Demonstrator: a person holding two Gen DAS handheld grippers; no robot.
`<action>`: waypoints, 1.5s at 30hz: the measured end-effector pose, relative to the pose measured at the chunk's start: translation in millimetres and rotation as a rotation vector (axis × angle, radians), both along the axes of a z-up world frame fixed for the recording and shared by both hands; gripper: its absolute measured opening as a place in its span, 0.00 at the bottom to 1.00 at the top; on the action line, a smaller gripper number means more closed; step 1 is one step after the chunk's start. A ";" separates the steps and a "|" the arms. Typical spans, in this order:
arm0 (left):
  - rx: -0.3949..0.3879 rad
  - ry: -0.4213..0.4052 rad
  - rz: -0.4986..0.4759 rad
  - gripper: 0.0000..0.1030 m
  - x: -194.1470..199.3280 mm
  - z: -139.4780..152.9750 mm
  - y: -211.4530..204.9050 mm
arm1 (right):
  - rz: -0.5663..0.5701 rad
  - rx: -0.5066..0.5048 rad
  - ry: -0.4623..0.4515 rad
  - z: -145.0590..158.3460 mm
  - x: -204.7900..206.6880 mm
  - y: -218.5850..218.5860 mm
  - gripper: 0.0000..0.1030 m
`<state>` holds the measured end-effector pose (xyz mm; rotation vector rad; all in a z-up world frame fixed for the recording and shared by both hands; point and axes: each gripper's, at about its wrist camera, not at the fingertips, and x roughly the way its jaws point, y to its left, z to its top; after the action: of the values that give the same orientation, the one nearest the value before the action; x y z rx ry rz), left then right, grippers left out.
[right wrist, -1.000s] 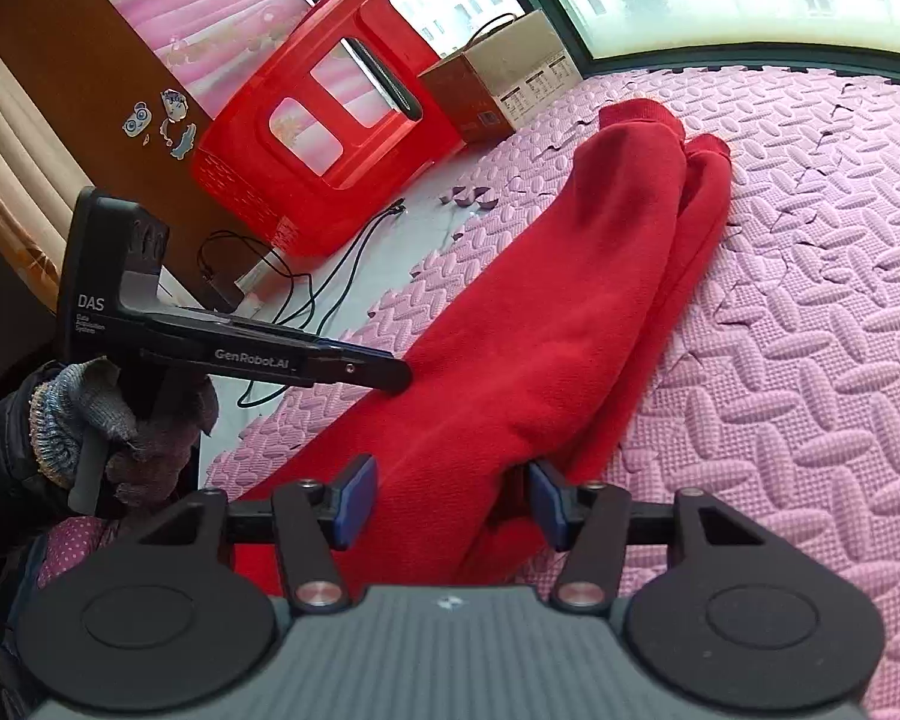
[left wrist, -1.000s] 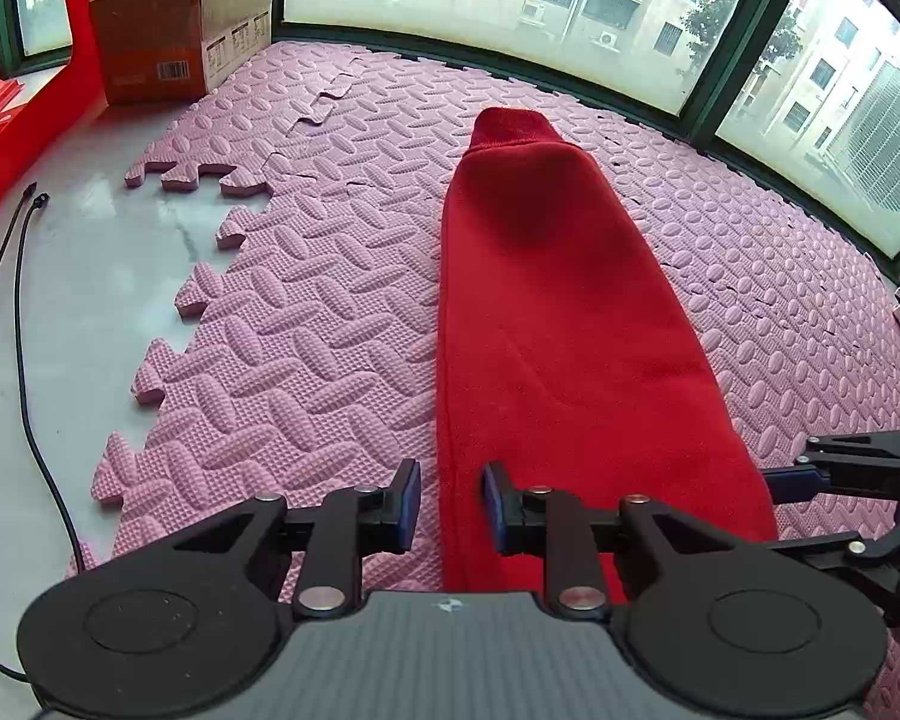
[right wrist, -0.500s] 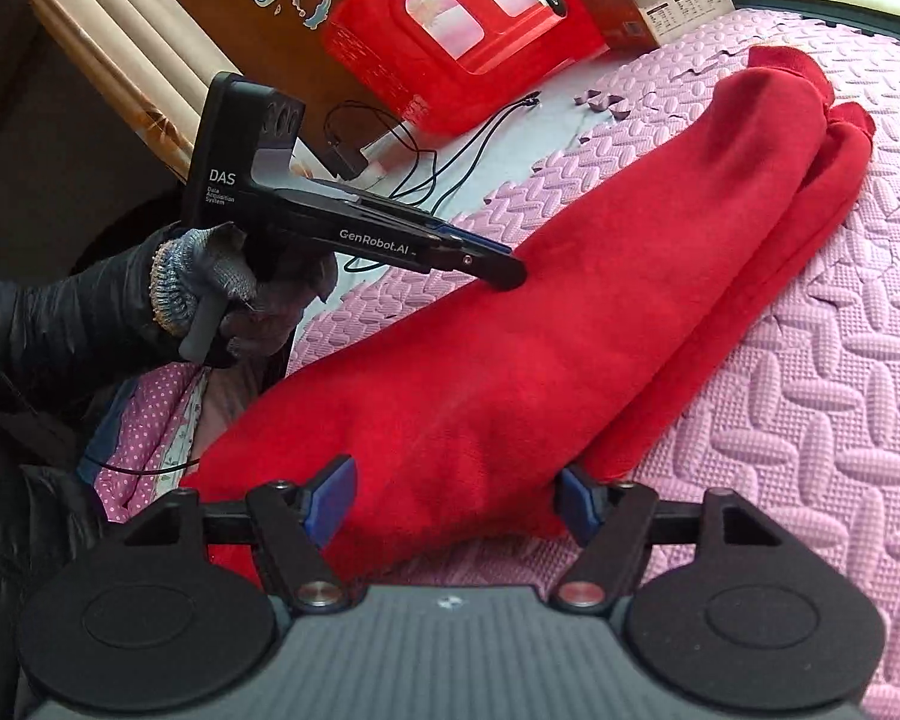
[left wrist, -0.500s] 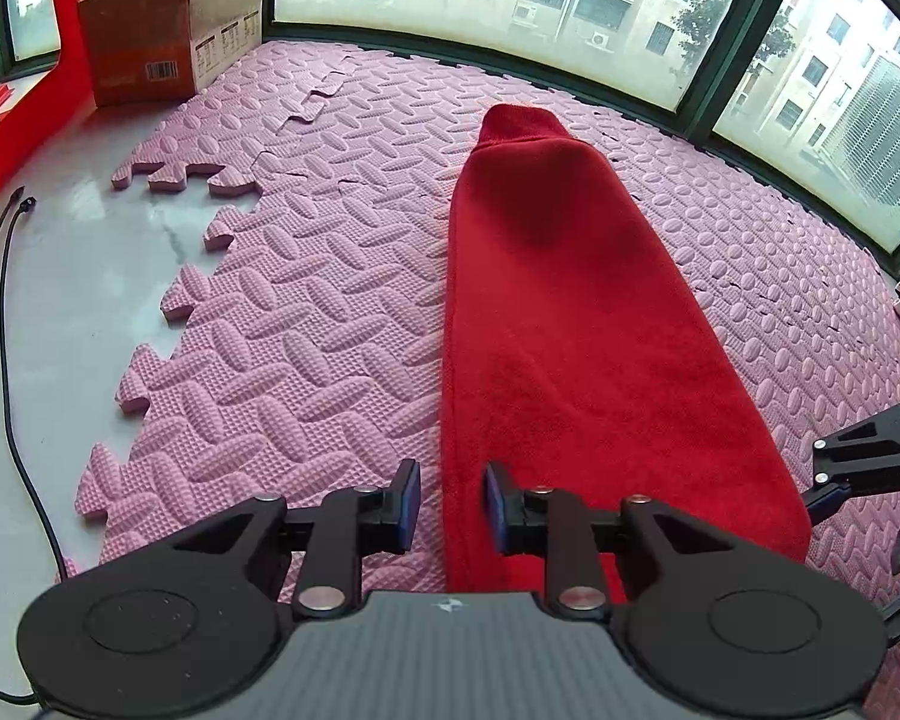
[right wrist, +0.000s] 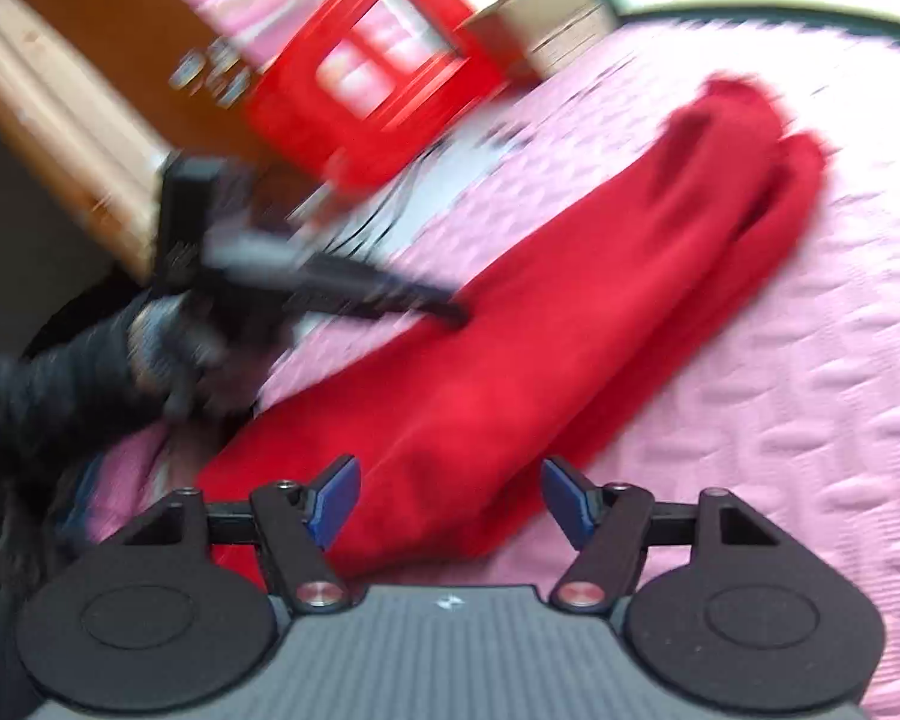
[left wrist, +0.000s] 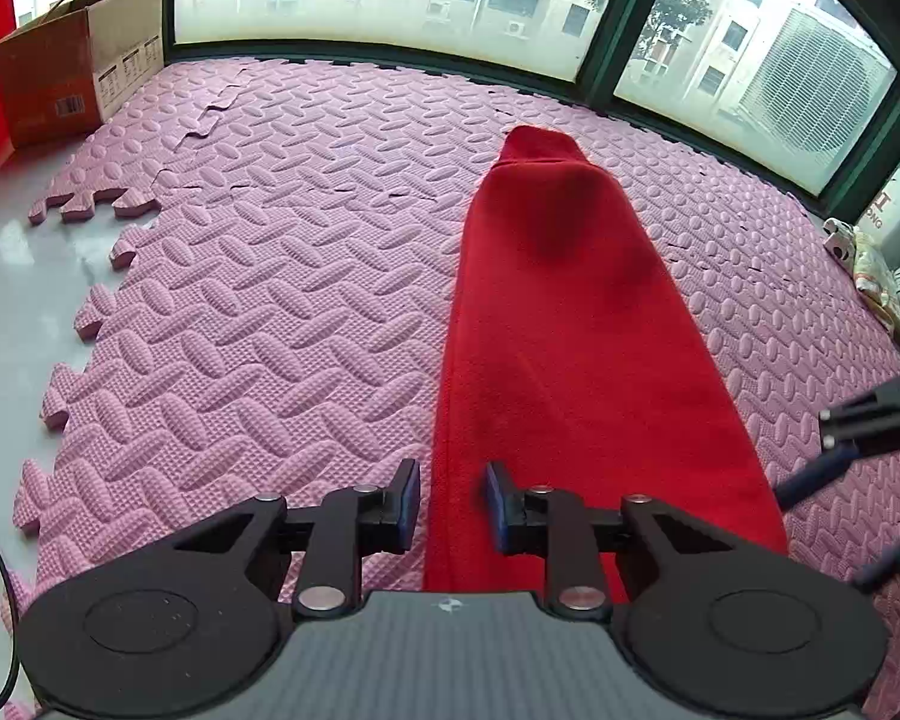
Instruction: Fold clothes
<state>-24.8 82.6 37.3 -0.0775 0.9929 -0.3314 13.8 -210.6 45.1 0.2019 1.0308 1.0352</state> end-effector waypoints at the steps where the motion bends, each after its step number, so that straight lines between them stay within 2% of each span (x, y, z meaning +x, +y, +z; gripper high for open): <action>1: -0.001 -0.006 -0.007 0.25 0.2 1.7 -0.6 | -0.066 -0.006 -0.022 4.2 7.5 -4.3 0.64; 5: 0.001 -0.037 -0.017 0.25 4.1 10.4 -0.2 | -0.288 -0.050 -0.105 12.5 43.0 -0.6 0.54; 7: 0.003 -0.052 -0.018 0.25 7.9 14.5 0.3 | -0.394 -0.061 -0.125 7.0 63.0 2.6 0.49; 10: 0.007 -0.071 -0.018 0.25 15.7 20.5 -0.4 | -0.521 -0.060 -0.098 -6.2 86.3 8.4 0.38; 17: -0.002 -0.101 -0.042 0.25 45.3 32.1 -13.9 | -0.677 -0.065 -0.032 -32.7 108.4 15.7 0.33; 19: -0.006 -0.110 -0.052 0.25 54.0 35.3 -20.8 | -0.701 -0.025 0.004 -38.1 111.0 13.3 0.31; 22: -0.011 -0.114 -0.062 0.25 70.6 37.5 -34.5 | -0.728 0.004 0.015 -39.5 110.0 11.6 0.18; 23: -0.014 -0.112 -0.064 0.25 76.2 37.8 -38.9 | -0.739 0.004 0.012 -38.3 108.1 11.0 0.09; 24: -0.013 -0.114 -0.067 0.25 80.3 38.2 -43.2 | -0.751 0.003 0.009 -37.0 106.0 10.4 0.08; 29: -0.012 -0.130 -0.110 0.25 96.7 38.3 -67.8 | -0.796 0.022 -0.067 -21.6 86.7 4.5 0.08; 33: -0.005 -0.123 -0.127 0.25 109.9 29.5 -84.0 | -0.834 -0.021 0.004 -43.7 93.4 -4.8 0.08; 35: -0.004 -0.110 -0.123 0.25 116.0 23.2 -87.3 | -0.832 -0.020 -0.007 -43.8 91.1 -6.0 0.09; 40: -0.013 -0.094 -0.105 0.25 127.5 14.9 -89.3 | -0.833 -0.084 -0.184 -15.0 83.5 0.9 0.13; 45: -0.017 -0.098 -0.091 0.25 134.8 11.5 -91.5 | -0.800 -0.105 -0.227 -13.3 94.0 11.1 0.13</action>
<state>110.0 -8.9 48.9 -0.0309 0.8977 -0.4236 107.8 -199.4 31.8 0.3643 0.6918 0.2670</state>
